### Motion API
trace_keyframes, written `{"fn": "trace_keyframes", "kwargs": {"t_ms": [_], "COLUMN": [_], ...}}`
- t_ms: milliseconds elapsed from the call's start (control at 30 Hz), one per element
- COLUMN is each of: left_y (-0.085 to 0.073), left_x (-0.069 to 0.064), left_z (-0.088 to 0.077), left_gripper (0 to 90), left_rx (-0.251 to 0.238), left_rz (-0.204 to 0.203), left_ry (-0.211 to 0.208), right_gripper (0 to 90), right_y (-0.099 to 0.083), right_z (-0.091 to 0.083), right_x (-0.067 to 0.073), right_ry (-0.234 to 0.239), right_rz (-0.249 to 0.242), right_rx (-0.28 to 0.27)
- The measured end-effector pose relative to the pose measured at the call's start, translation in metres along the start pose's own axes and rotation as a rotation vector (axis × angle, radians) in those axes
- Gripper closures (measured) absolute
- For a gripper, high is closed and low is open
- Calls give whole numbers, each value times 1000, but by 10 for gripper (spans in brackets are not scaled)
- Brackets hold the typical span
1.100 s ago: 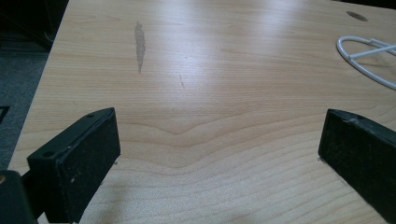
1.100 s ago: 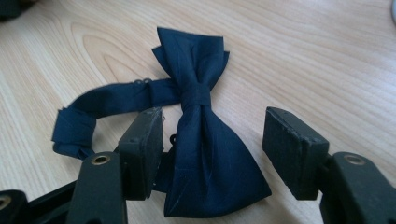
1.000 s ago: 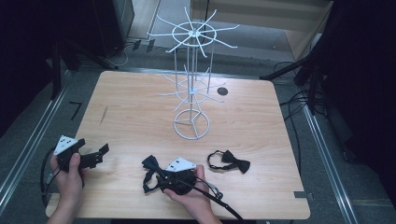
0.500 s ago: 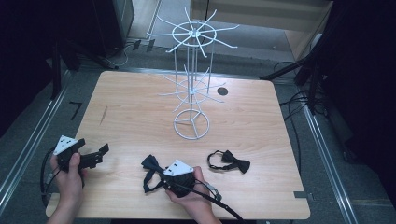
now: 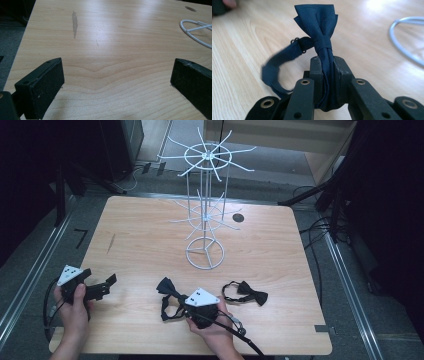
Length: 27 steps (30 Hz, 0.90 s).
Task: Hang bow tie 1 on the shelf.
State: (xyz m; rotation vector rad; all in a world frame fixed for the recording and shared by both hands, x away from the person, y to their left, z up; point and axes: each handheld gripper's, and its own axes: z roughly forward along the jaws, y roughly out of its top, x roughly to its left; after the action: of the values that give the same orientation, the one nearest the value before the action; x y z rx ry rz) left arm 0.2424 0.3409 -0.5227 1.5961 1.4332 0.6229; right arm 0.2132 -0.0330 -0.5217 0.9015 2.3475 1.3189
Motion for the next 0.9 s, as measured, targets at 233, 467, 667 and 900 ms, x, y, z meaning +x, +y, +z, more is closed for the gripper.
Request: {"fn": "trace_keyframes", "kwargs": {"t_ms": [233, 467, 667, 900], "left_y": [0, 0, 0, 0], "left_x": [0, 0, 1, 0], "left_z": [0, -1, 0, 0], "left_gripper": [0, 0, 0, 0], "left_rx": [-5, -4, 0, -1], "left_rz": [-4, -5, -8, 6], "left_ry": [1, -3, -10, -17], "right_gripper": [803, 802, 801, 801], "right_y": [9, 20, 26, 29], "right_z": [-22, -47, -57, -62], "right_x": [-15, -32, -40, -47], "right_ry": [-32, -77, -93, -99], "right_rz": [27, 44, 44, 57], "right_rx": [-75, -144, -164, -172]}}
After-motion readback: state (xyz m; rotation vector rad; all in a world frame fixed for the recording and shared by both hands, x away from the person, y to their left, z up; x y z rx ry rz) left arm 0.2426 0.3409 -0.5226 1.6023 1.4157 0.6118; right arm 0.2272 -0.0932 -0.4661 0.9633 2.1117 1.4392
